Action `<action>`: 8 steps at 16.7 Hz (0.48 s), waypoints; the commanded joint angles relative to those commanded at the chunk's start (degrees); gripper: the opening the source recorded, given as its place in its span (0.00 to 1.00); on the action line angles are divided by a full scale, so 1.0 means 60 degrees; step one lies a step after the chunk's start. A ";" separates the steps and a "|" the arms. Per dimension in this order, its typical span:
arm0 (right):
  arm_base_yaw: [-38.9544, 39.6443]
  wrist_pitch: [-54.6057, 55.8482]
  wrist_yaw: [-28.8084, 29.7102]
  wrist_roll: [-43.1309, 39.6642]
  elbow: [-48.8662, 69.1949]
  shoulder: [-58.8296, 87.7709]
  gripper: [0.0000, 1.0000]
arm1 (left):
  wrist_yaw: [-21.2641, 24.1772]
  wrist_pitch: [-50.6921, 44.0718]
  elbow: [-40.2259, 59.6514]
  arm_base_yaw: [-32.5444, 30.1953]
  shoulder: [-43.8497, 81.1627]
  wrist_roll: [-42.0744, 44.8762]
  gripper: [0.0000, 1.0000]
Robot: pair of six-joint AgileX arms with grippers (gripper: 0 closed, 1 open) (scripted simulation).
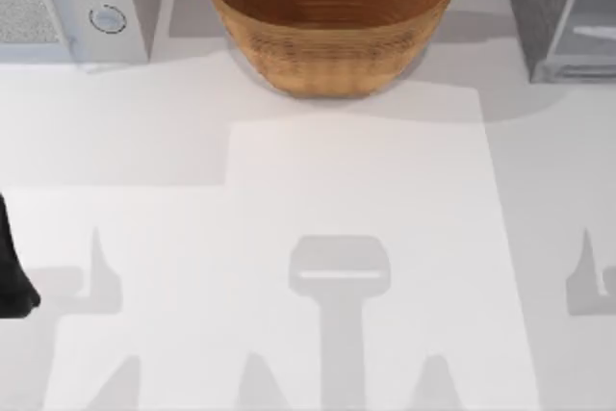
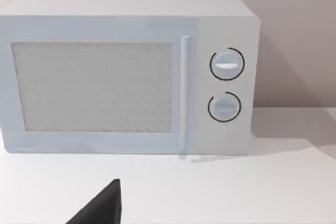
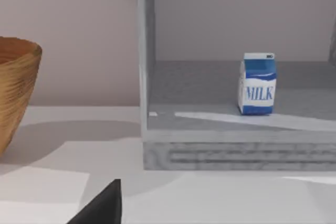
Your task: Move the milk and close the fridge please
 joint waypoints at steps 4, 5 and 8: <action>0.0019 -0.1031 -0.0011 -0.0045 0.0669 -0.0799 1.00 | 0.0000 0.0000 0.0000 0.0000 0.0000 0.0000 1.00; 0.0020 -0.1541 -0.0009 -0.0069 0.0960 -0.1149 1.00 | 0.0000 0.0000 0.0000 0.0000 0.0000 0.0000 1.00; 0.0020 -0.3651 0.0004 -0.0144 0.2006 -0.2411 1.00 | 0.0000 0.0000 0.0000 0.0000 0.0000 0.0000 1.00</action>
